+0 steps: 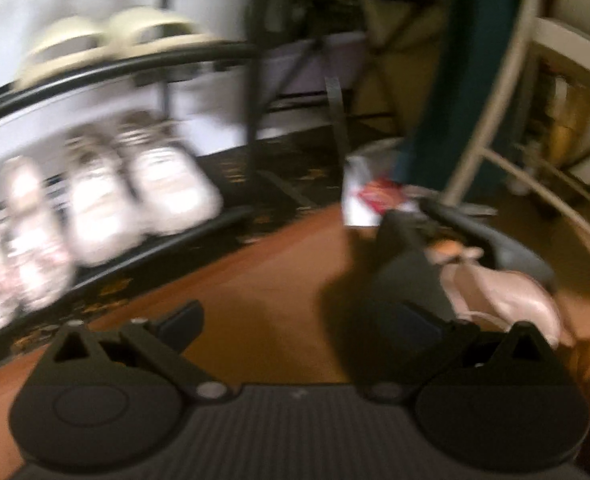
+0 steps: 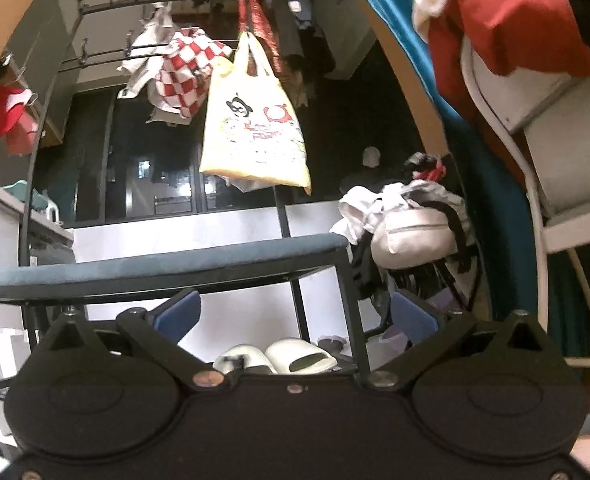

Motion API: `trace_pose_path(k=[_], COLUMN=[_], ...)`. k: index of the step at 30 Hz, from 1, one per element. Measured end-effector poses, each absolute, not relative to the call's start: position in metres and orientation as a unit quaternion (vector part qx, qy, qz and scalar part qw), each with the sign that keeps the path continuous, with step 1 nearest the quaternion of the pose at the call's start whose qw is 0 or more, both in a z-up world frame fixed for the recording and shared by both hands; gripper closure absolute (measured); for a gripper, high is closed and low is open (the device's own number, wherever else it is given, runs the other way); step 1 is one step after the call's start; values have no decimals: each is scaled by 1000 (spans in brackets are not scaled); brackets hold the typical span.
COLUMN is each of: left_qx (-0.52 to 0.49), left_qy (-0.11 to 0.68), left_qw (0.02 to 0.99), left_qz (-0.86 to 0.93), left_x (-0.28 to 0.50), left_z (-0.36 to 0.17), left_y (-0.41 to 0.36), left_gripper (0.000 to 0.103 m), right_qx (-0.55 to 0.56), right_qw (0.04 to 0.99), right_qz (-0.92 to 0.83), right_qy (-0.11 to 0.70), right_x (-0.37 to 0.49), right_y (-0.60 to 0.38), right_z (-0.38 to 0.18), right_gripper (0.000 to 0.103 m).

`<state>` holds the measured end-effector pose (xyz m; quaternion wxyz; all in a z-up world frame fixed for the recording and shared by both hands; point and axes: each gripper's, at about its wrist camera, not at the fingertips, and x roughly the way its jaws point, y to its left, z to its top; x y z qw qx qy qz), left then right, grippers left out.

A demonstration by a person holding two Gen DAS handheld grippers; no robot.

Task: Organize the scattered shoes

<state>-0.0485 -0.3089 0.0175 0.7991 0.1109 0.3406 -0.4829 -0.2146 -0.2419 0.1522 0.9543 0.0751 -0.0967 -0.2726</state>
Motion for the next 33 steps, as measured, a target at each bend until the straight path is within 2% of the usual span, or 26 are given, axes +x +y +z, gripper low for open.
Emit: trace_pose_path(k=[9,18,19,21,22,26,33], left_qx=[211,230,241,220,194,152,132], left_qy=[343,377,380,400,415,441,414], left_qw=[748,713,717,741,747,761,833], left_qz=[-528,-544,-532,-493,-482,-452,-343], left_x=[-74,-77,-77,-64,-56,-36,-12], left_z=[-10,-29,-34,-42,-44,-47,-28], left_y=[-377,-397,-401,-396,-389,-361,-259], left_gripper=[0,1,4,33,45,47,48], right_qx=[96,108,109,111,112,117,128], right_qw=[947,948,948,948,947,947,945], right_qz=[-291,-292,-293,-294,-294,-297,-302], right_qy=[-92,-68,-65,-58,-55,-42,-16], right_x=[-213,-205,-204,-202,-201,-197,-185], right_y=[-256,-263,-264,-265,-266,-269,-274], right_z=[149,142,141,138,137,133,128], right_gripper=[0,0,0,0,0,0,0])
